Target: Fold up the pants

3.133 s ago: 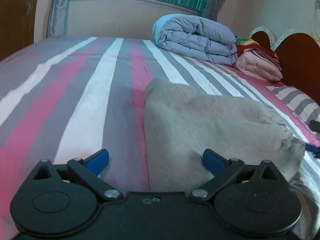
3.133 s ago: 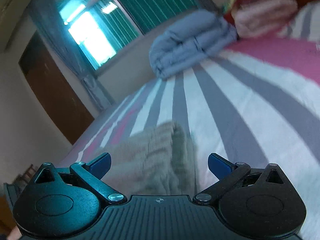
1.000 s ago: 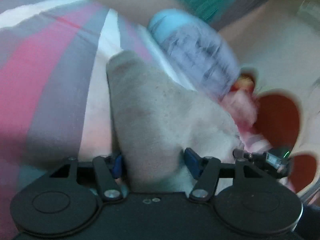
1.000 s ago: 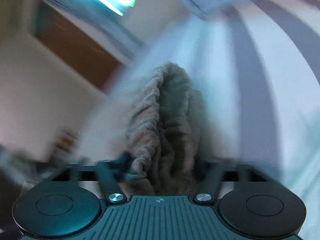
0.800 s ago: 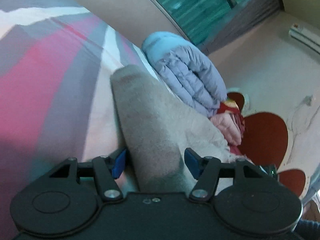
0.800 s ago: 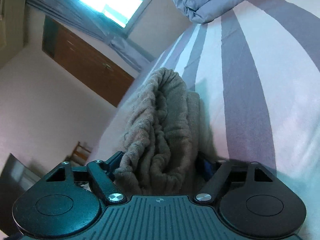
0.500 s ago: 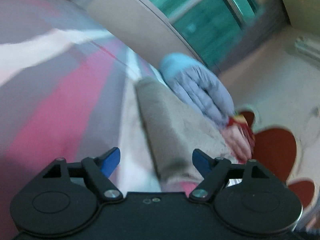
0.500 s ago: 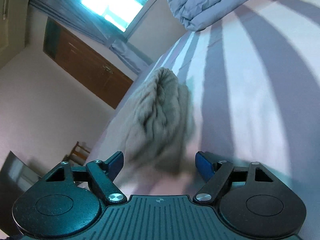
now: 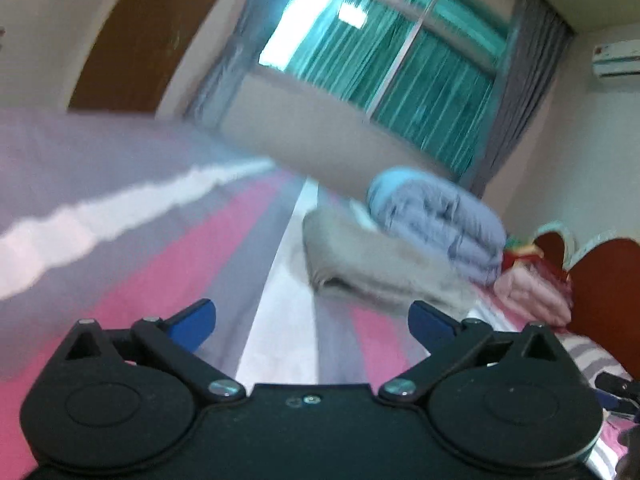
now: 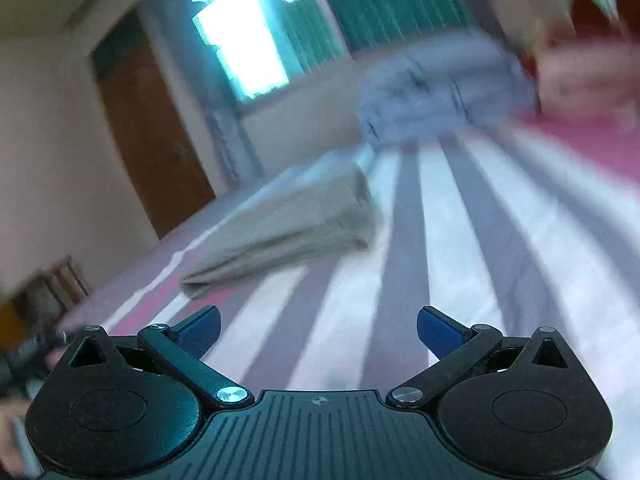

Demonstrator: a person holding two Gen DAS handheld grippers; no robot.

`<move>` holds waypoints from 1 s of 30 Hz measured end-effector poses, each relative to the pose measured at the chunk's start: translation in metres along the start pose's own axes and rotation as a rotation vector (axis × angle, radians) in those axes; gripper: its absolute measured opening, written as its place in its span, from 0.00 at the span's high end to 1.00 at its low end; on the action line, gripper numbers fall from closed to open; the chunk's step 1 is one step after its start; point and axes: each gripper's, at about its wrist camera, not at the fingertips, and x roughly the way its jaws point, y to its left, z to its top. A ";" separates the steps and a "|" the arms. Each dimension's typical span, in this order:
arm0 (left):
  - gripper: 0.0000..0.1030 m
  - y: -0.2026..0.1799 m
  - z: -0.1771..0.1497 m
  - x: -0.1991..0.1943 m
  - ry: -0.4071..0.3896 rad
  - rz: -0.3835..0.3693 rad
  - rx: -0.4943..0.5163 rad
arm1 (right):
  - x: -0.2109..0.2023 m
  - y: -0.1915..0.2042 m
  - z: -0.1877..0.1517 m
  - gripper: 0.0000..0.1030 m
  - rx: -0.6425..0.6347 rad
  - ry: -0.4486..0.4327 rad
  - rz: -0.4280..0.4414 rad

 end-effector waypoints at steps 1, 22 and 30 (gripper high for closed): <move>0.06 -0.006 0.001 -0.004 -0.010 -0.002 0.002 | -0.009 0.008 0.000 0.00 -0.019 -0.018 -0.006; 0.06 -0.114 -0.046 -0.164 -0.011 -0.008 0.321 | -0.169 0.129 -0.051 0.00 -0.135 -0.104 -0.099; 0.06 -0.124 -0.054 -0.166 -0.017 0.006 0.383 | -0.158 0.163 -0.064 0.00 -0.274 -0.094 -0.102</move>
